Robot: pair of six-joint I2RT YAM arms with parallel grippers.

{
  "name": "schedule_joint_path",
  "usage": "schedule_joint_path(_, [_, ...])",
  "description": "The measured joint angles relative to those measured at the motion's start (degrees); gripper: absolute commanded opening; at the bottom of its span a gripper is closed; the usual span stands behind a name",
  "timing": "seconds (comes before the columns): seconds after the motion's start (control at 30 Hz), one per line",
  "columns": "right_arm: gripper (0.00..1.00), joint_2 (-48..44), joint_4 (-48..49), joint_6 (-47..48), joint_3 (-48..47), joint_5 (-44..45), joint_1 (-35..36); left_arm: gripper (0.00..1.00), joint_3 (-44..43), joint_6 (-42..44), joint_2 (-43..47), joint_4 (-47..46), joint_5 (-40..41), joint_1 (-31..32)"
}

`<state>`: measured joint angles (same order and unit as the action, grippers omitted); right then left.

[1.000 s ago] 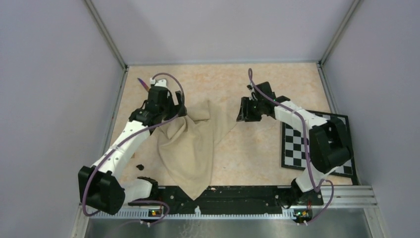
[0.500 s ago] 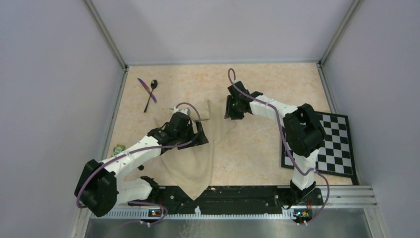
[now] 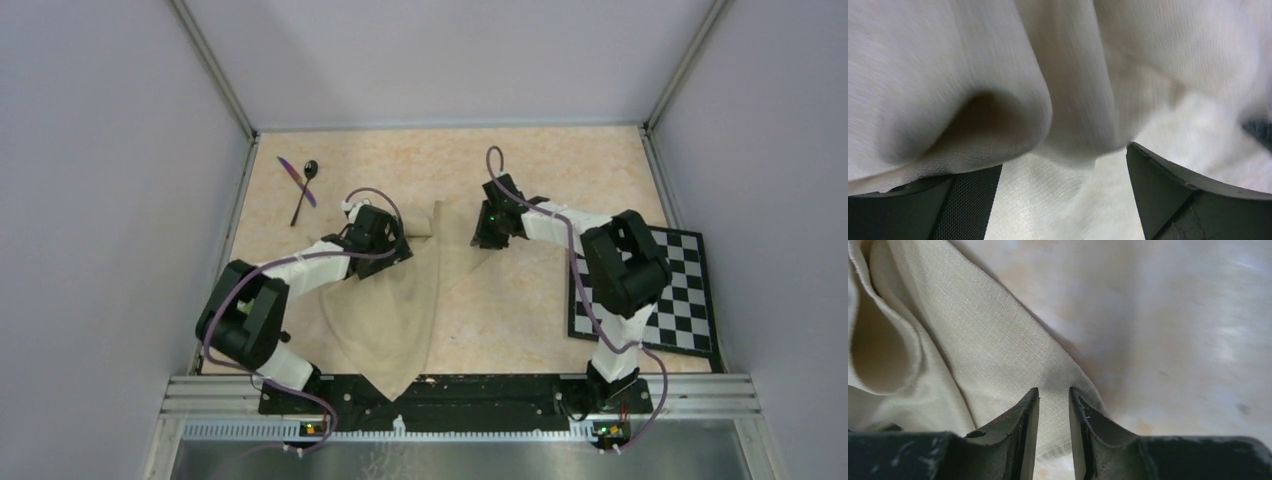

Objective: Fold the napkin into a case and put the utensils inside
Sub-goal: Rotate the crumpled napkin at the center of the board.

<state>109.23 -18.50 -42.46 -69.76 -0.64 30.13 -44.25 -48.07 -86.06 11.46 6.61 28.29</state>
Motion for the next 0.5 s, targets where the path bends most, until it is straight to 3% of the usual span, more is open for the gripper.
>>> schedule_joint_path(0.17, [0.3,-9.79,0.37,0.46,11.98,1.86,-4.5,0.98,-13.29,4.48,-12.96,-1.33,0.24,-2.69])
schedule_joint_path(0.33, [0.34,-15.04,-2.64,2.51,16.65,4.9,-5.66,0.99,-29.68,11.06,-25.66,0.07,-0.55,-2.89])
schedule_joint_path(0.43, [0.42,-17.07,-6.56,5.09,16.92,6.05,-5.46,0.99,-36.28,14.82,-29.64,2.86,0.85,-2.58])
schedule_joint_path(0.5, [0.55,-19.91,-9.25,7.06,16.9,7.85,-5.11,0.99,-37.18,17.31,-29.38,5.33,3.34,-2.25])
